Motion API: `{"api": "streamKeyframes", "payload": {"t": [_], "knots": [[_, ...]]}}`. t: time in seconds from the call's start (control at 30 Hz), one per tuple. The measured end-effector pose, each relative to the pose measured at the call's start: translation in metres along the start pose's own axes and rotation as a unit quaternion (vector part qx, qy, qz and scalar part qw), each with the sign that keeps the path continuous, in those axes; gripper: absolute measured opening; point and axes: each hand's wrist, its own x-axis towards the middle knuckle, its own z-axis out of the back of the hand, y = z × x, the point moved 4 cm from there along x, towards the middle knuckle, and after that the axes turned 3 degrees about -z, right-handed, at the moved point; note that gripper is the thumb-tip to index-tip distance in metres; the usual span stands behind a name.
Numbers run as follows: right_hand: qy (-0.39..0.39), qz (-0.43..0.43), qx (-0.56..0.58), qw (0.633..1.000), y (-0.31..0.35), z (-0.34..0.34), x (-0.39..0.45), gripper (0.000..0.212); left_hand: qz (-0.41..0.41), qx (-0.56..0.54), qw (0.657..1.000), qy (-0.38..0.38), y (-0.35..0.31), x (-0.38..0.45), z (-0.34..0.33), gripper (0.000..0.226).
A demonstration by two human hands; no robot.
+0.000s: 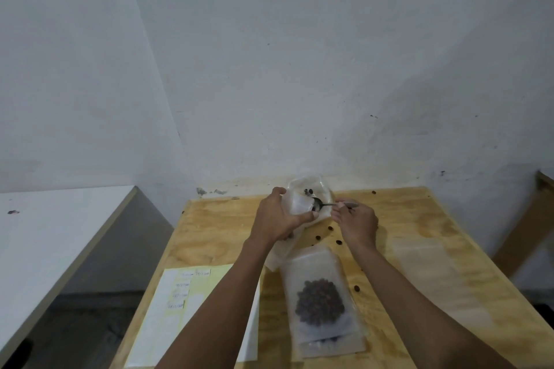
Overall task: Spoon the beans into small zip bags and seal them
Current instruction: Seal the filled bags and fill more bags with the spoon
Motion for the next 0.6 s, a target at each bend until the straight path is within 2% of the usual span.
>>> {"api": "streamKeyframes", "payload": {"t": [0.17, 0.33, 0.4, 0.6], "knots": [[0.006, -0.049, 0.035, 0.998, -0.006, -0.003, -0.001, 0.016, 0.007, -0.053, 0.999, -0.003, -0.01, 0.008, -0.01, 0.089], [0.005, -0.143, 0.109, 0.984, -0.009, -0.01, 0.006, 0.009, 0.0, -0.072, 0.997, -0.01, -0.014, 0.013, -0.014, 0.098], [-0.002, -0.171, 0.145, 0.975, -0.009, -0.01, 0.007, 0.01, 0.002, -0.078, 0.997, 0.001, -0.012, 0.012, -0.014, 0.094], [-0.005, -0.175, 0.167, 0.97, -0.003, -0.003, 0.008, 0.015, 0.0, -0.034, 0.999, 0.001, -0.001, 0.004, -0.005, 0.091]]}}
